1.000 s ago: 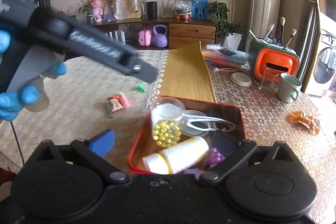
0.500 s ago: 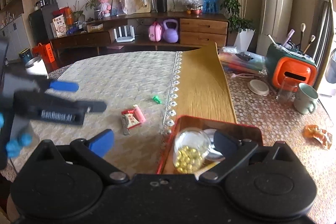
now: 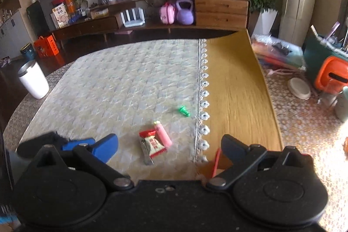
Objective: Organize rigid objects
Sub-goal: 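Move the left gripper to the silver nail clipper while the right gripper approaches the green piece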
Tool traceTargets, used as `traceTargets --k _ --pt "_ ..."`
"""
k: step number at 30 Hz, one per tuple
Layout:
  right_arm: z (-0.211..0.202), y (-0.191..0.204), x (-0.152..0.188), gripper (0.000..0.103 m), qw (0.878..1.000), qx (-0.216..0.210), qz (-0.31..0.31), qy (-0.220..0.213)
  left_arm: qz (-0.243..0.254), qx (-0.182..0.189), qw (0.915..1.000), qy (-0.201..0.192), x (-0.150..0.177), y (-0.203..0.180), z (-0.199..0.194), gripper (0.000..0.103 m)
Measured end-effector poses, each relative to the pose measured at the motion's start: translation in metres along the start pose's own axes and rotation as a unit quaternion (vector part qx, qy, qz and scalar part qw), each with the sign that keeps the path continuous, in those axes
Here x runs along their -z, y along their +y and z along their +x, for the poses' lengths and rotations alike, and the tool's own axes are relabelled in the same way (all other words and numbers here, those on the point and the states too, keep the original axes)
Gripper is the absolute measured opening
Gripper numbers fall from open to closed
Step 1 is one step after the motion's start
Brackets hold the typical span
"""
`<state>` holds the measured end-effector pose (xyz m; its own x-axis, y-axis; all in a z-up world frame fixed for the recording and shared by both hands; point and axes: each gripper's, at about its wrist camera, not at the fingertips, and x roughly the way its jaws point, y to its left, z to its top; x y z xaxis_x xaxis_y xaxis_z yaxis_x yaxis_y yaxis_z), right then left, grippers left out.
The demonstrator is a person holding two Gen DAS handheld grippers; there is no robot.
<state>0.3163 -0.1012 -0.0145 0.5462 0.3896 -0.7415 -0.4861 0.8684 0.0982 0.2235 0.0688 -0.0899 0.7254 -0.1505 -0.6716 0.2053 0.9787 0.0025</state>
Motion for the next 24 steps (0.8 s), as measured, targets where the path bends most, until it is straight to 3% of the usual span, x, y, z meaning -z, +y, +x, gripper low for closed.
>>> traceTargets --k 10,20,24 --pt "0.073 -0.004 -0.038 0.086 0.999 0.019 0.013 0.045 0.037 0.005 0.9992 -0.014 0.005 -0.001 0.034 0.084" --pt "0.137 -0.014 -0.047 0.061 0.995 -0.002 0.022 0.102 0.079 0.025 0.9966 -0.008 0.008 0.002 0.069 0.084" --pt "0.153 -0.018 -0.050 0.056 0.994 0.001 0.019 0.112 0.088 0.030 0.9957 -0.008 0.009 0.004 0.078 0.084"
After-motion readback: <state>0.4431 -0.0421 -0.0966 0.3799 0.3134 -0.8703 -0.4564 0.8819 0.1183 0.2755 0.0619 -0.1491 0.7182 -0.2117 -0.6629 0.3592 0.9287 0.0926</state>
